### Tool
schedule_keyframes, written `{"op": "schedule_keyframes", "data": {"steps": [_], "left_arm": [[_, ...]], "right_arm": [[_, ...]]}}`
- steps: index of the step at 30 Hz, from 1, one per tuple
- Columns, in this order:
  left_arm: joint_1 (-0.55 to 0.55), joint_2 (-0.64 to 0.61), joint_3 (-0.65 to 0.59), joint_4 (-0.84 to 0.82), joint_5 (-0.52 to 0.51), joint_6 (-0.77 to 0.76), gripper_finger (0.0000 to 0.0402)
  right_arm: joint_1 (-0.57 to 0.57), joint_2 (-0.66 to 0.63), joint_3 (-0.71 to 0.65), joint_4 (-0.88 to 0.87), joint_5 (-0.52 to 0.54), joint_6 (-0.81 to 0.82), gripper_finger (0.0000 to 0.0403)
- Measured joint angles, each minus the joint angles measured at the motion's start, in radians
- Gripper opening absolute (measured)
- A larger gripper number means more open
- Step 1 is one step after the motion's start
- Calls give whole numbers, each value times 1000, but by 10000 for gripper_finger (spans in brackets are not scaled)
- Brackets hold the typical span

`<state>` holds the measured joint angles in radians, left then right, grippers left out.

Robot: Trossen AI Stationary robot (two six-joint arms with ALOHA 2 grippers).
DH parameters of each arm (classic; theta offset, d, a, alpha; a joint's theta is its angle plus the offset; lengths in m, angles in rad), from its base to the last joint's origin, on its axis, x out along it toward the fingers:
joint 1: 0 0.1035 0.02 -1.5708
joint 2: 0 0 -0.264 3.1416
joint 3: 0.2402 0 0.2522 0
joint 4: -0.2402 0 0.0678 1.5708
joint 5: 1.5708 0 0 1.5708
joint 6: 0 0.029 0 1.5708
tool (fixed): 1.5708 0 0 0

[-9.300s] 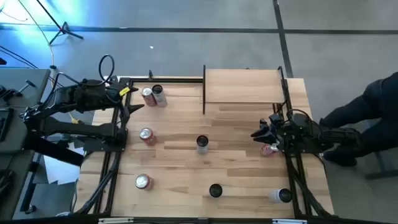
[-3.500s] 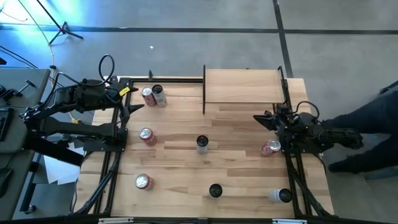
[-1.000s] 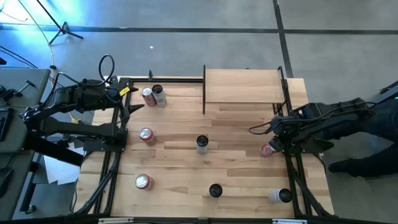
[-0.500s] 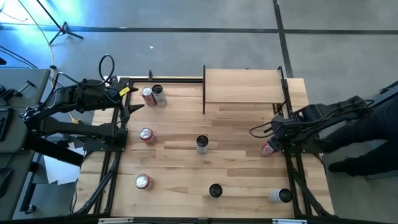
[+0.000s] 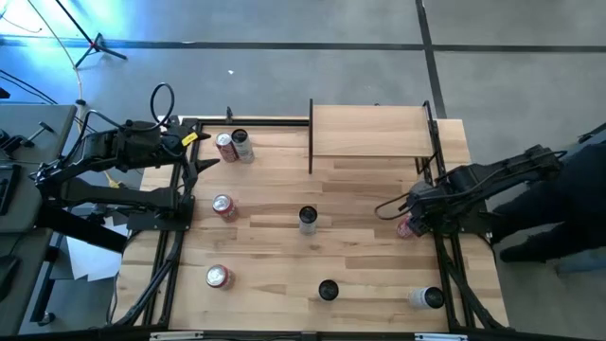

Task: Place canned beverage on shelf
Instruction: Put the red soda can on the shelf

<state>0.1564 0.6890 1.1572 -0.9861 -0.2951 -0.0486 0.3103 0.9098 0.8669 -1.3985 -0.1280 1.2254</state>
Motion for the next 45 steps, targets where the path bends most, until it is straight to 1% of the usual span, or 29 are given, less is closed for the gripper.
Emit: {"op": "schedule_keyframes", "data": {"steps": [9,21,34,39,41,45], "left_arm": [[0,0,0,0,0,0,335],[0,0,0,0,0,0,335],[0,0,0,0,0,0,335],[0,0,0,0,0,0,335],[0,0,0,0,0,0,335],[0,0,0,0,0,0,335]], "right_arm": [[0,8,0,47,1,-8,279],[0,73,0,36,23,-55,279],[0,17,1,50,12,-7,279],[0,6,1,11,20,-1,279],[0,6,1,7,29,-3,279],[0,6,1,12,82,-36,279]]}}
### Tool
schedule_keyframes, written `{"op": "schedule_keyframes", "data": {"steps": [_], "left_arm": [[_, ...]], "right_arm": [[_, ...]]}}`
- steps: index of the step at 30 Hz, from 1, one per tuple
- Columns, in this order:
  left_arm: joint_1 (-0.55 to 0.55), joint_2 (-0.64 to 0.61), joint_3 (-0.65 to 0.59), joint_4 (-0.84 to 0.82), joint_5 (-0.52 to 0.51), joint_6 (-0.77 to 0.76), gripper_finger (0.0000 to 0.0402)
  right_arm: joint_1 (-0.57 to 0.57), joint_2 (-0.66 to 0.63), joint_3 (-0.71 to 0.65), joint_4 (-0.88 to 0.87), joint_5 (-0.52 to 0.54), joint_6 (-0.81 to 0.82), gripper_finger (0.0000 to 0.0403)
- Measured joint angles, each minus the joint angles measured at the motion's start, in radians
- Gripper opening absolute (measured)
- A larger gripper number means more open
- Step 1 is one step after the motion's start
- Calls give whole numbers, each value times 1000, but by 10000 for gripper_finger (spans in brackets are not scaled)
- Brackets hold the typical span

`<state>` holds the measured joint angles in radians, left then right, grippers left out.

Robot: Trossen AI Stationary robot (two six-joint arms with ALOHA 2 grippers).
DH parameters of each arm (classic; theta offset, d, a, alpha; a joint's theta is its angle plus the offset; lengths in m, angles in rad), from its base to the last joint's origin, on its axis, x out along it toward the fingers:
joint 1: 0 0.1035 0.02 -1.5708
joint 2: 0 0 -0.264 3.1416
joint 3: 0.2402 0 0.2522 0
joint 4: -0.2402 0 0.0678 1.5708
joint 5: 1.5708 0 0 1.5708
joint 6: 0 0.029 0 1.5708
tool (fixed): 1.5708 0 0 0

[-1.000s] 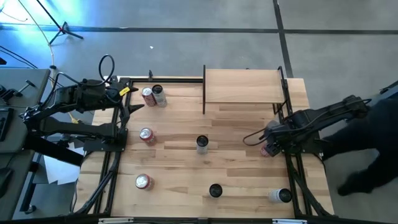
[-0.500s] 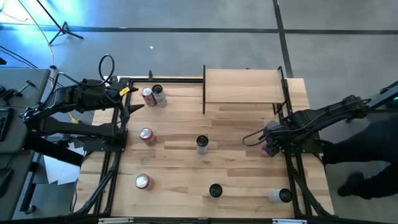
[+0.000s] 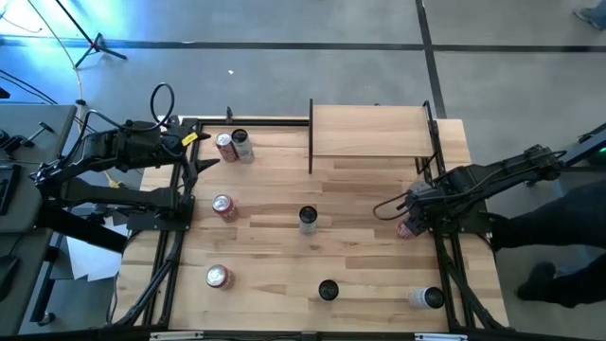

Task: Place canned beverage on shelf
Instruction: Put the red soda can on the shelf

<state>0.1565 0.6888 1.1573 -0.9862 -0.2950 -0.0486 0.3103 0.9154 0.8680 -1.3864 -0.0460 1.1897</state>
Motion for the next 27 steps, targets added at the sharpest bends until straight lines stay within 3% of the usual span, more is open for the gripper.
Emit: {"op": "schedule_keyframes", "data": {"steps": [10,27], "left_arm": [[0,0,0,0,0,0,335],[0,0,0,0,0,0,335]], "right_arm": [[0,0,0,25,-47,-177,279],[0,3,0,16,-50,17,289]]}}
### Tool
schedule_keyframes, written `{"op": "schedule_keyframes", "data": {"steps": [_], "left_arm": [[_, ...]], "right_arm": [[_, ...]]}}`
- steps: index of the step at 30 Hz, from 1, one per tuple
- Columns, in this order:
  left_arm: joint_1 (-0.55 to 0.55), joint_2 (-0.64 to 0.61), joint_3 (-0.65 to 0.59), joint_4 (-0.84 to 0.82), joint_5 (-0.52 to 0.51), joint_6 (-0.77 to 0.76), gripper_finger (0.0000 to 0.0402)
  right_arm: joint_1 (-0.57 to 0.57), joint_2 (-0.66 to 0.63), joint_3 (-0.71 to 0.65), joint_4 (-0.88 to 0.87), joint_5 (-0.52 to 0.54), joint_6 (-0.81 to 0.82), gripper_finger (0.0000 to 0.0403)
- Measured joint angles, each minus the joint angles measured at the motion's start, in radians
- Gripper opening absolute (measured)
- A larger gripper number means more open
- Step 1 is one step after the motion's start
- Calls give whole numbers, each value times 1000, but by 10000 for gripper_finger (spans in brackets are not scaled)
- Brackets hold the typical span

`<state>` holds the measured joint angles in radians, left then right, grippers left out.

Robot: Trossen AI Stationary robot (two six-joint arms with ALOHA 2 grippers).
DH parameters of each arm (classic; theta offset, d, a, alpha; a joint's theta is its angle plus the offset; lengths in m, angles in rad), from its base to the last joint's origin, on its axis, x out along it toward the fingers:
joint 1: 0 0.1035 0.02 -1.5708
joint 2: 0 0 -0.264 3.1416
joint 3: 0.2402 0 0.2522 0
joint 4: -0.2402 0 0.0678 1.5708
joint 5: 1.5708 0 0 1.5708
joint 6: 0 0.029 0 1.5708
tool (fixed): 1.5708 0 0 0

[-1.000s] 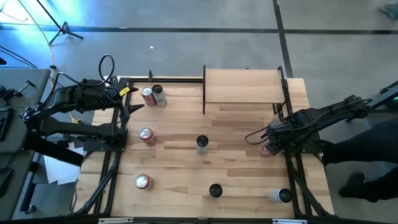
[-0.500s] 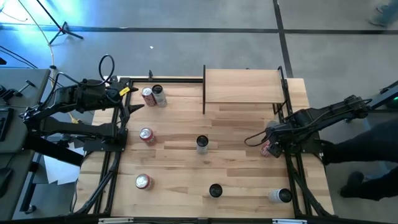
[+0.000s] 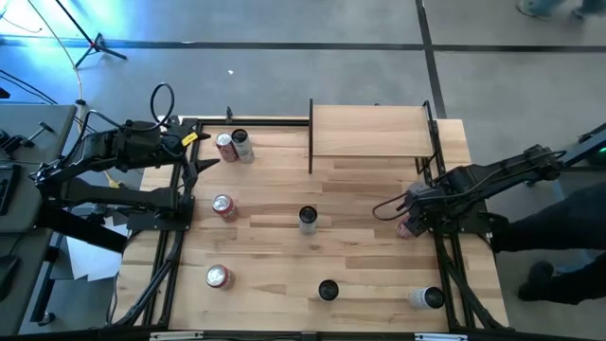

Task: Place canned beverage on shelf
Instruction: Put the red soda can on the shelf

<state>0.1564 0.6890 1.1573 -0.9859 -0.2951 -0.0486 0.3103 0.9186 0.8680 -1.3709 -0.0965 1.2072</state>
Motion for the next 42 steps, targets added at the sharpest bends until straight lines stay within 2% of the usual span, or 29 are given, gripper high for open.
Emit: {"op": "schedule_keyframes", "data": {"steps": [5,11,15,25,37,42], "left_arm": [[0,0,0,0,0,0,335],[0,0,0,0,0,0,335],[0,0,0,0,0,0,335],[0,0,0,0,0,0,335],[0,0,0,0,0,0,335],[0,0,0,0,0,0,335]], "right_arm": [[0,45,0,16,-8,-13,304],[0,127,1,-54,68,-45,324],[0,154,1,-56,72,-45,326],[0,153,3,-2,9,-29,326],[0,155,54,-36,6,-59,326],[36,156,54,21,5,-59,326]]}}
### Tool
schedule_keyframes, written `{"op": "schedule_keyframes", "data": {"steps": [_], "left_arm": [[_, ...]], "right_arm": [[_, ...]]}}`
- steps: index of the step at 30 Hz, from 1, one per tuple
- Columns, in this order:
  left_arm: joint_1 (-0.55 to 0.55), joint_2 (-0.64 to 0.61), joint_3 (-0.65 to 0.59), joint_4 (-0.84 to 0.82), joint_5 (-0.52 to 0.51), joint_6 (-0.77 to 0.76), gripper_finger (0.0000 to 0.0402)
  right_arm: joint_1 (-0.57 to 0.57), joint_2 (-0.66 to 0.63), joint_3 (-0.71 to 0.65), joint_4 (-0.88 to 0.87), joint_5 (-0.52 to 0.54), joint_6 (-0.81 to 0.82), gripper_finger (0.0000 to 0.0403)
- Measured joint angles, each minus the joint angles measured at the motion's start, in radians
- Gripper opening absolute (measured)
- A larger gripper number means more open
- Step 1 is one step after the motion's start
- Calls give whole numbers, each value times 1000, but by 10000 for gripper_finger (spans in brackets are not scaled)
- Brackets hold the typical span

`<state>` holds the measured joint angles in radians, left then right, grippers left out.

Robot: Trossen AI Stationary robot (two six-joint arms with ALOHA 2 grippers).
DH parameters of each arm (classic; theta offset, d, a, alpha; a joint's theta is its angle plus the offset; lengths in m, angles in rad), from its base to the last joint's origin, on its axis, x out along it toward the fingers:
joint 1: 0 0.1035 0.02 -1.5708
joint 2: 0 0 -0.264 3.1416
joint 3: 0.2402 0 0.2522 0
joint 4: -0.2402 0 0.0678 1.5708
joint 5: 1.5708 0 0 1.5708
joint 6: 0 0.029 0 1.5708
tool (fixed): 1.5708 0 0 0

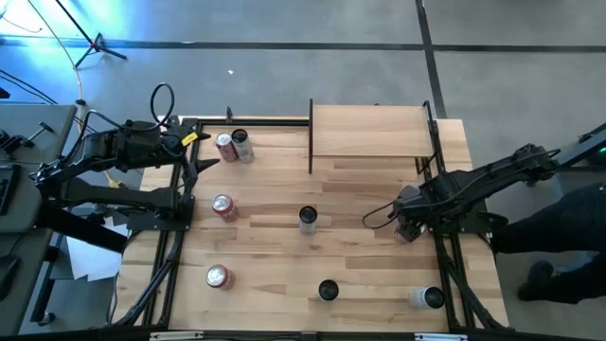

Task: Place canned beverage on shelf
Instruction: Put the red soda can on the shelf

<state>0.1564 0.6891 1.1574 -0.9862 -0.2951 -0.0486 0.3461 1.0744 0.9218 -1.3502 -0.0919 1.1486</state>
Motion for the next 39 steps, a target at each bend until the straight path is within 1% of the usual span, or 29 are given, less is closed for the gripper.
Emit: {"op": "schedule_keyframes", "data": {"steps": [5,9,13,19,28,33,39], "left_arm": [[0,0,0,0,0,0,335],[0,0,0,0,0,0,335],[0,0,0,0,0,0,335],[0,0,0,0,0,0,335],[0,0,0,0,0,0,335],[0,0,0,0,0,0,335],[0,0,0,0,0,0,335]], "right_arm": [[39,0,1,24,-1,22,326],[42,0,1,-15,-3,35,326],[43,0,-8,-10,-3,59,326],[53,46,-21,6,-8,34,326],[69,113,-21,9,100,22,326],[69,115,-22,15,113,2,326],[70,114,-22,19,97,91,325]]}}
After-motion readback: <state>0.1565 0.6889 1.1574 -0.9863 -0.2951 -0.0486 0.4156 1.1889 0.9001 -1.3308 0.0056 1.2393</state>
